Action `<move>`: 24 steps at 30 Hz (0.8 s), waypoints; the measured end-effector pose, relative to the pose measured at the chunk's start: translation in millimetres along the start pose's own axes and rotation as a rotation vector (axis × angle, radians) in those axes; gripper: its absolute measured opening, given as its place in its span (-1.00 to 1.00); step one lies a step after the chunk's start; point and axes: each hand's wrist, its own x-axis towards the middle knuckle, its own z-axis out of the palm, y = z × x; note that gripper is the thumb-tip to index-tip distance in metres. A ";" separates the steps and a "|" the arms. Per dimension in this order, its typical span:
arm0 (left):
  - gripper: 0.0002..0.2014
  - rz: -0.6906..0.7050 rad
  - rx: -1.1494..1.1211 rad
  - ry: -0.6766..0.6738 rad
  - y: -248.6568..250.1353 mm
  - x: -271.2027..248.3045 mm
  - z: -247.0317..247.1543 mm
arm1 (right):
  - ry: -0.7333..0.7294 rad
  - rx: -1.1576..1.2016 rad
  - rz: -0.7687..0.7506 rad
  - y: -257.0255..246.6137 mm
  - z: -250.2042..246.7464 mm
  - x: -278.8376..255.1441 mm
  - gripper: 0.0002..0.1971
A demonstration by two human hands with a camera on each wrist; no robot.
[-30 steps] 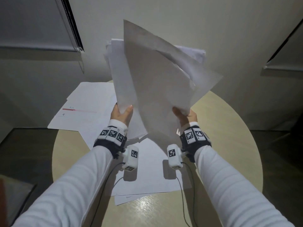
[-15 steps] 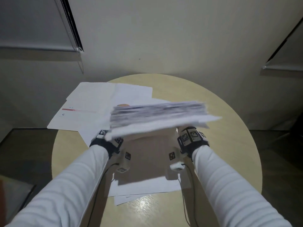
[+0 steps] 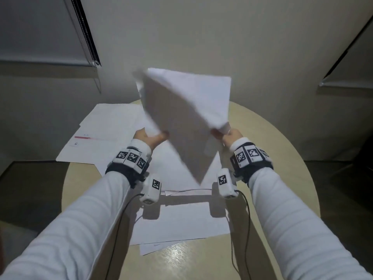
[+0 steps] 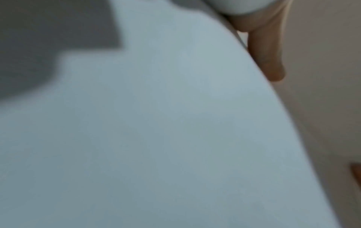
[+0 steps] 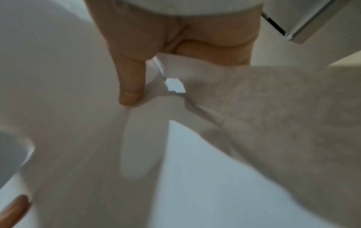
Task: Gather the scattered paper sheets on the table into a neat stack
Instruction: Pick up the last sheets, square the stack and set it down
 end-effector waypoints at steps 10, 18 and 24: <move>-0.78 -0.060 -0.160 0.084 1.2 0.2 -4.8 | 0.015 0.634 -0.181 0.3 11.1 -27.1 -0.73; -0.55 0.013 0.034 0.073 6.9 1.8 -10.6 | 0.092 0.467 -0.329 2.6 8.3 -17.6 -0.70; -0.48 -0.001 0.141 0.090 0.1 1.1 -16.7 | 0.087 0.463 -0.330 0.9 11.8 -22.1 -0.59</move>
